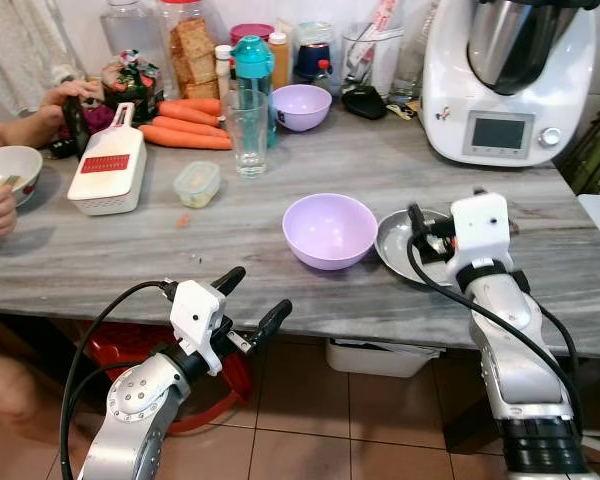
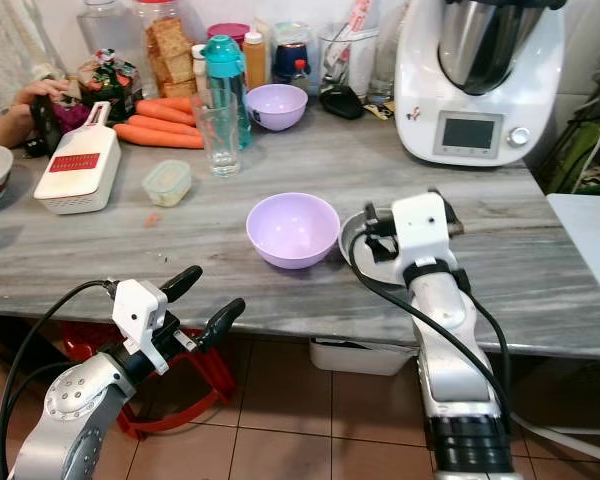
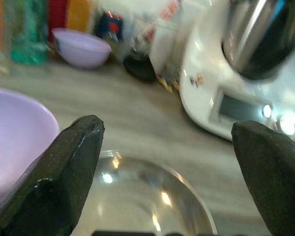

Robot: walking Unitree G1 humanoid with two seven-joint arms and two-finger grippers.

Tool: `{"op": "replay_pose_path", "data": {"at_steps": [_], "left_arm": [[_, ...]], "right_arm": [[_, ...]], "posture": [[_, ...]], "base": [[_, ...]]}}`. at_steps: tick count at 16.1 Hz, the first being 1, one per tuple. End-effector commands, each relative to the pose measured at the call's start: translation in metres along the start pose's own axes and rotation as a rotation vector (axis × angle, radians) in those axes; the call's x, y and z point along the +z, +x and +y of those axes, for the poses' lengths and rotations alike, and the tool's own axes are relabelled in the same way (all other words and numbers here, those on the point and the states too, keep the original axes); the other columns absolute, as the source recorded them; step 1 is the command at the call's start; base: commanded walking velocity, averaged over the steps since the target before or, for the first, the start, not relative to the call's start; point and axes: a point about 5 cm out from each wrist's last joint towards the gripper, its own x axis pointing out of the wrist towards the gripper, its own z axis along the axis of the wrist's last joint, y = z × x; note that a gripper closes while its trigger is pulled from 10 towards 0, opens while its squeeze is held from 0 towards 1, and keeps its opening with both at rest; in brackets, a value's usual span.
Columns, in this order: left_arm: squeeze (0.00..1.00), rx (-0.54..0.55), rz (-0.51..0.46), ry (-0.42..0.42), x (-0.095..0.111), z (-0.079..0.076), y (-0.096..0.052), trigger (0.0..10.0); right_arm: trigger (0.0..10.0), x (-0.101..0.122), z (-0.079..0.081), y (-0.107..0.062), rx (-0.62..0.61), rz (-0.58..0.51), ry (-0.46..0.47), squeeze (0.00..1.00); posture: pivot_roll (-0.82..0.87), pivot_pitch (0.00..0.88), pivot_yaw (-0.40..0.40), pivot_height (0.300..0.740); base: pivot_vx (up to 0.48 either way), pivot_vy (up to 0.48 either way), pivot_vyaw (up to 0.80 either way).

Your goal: Setting the table

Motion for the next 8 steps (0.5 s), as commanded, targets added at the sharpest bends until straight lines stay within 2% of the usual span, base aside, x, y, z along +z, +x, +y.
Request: {"op": "replay_pose_path", "data": {"at_steps": [1,5,7,8], "left_arm": [[0.0,-0.004,0.008,-0.002,-0.002,0.003,-0.001,10.0],[0.0,0.003,0.013,-0.01,-0.004,0.001,-0.003,10.0],[0.0,0.0,0.014,-0.012,-0.004,0.001,-0.002,10.0],[0.0,0.0,0.016,-0.013,-0.005,0.002,-0.002,10.0]], "right_arm": [[10.0,-0.01,-0.011,-0.001,-0.045,0.07,0.028,1.0],[10.0,-0.03,-0.027,0.0,-0.123,0.213,0.068,1.0],[10.0,-0.039,-0.026,0.004,-0.115,0.271,0.128,0.9],[10.0,-0.041,-0.027,0.007,-0.108,0.283,0.123,0.77]], "posture": [[-0.03,0.042,0.013,0.74],[-0.02,0.037,0.015,0.74],[-0.02,0.036,0.016,0.74],[-0.02,0.036,0.016,0.74]], "base": [[0.0,0.0,0.0],[0.0,0.0,0.0],[0.0,0.0,0.0],[0.0,0.0,0.0]]}}
